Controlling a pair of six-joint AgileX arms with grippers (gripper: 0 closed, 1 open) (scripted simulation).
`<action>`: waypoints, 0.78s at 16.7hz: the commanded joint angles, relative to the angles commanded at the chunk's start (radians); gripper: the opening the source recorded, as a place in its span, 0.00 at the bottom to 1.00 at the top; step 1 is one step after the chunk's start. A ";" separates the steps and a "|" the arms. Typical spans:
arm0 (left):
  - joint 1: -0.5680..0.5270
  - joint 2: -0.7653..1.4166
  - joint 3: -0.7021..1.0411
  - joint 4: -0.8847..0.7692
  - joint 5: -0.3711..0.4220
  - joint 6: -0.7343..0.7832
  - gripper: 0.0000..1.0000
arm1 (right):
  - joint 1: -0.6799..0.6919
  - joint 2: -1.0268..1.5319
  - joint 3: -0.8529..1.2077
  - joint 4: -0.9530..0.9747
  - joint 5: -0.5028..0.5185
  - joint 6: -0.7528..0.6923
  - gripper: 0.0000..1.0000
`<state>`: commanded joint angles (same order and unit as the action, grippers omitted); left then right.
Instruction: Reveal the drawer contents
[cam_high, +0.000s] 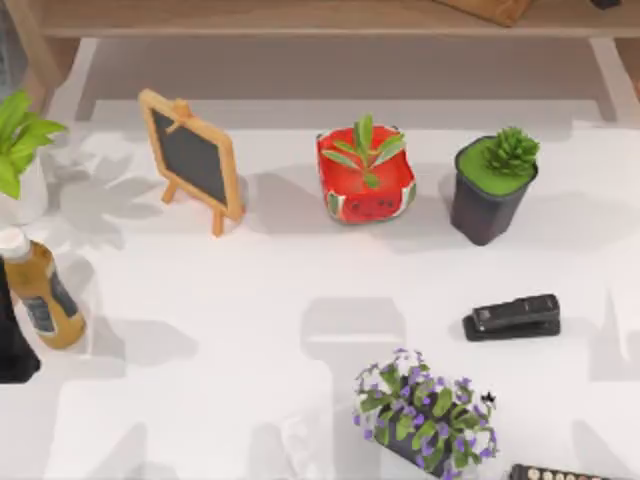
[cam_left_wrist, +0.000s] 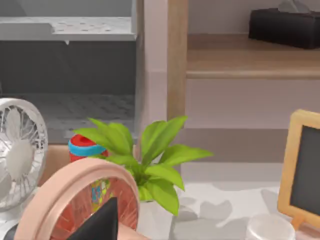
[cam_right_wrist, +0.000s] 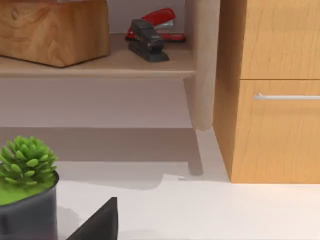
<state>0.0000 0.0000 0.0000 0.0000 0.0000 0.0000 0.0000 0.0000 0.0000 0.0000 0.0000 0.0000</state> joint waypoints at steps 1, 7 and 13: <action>0.000 0.000 0.000 0.000 0.000 0.000 1.00 | 0.000 0.000 0.000 0.000 0.000 0.000 1.00; 0.000 0.000 0.000 0.000 0.000 0.000 1.00 | -0.101 0.166 0.071 0.138 -0.093 0.003 1.00; 0.000 0.000 0.000 0.000 0.000 0.000 1.00 | -0.329 0.617 0.212 0.439 -0.305 0.013 1.00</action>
<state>0.0000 0.0000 0.0000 0.0000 0.0000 0.0000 -0.3292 0.6175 0.2117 0.4395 -0.3051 0.0134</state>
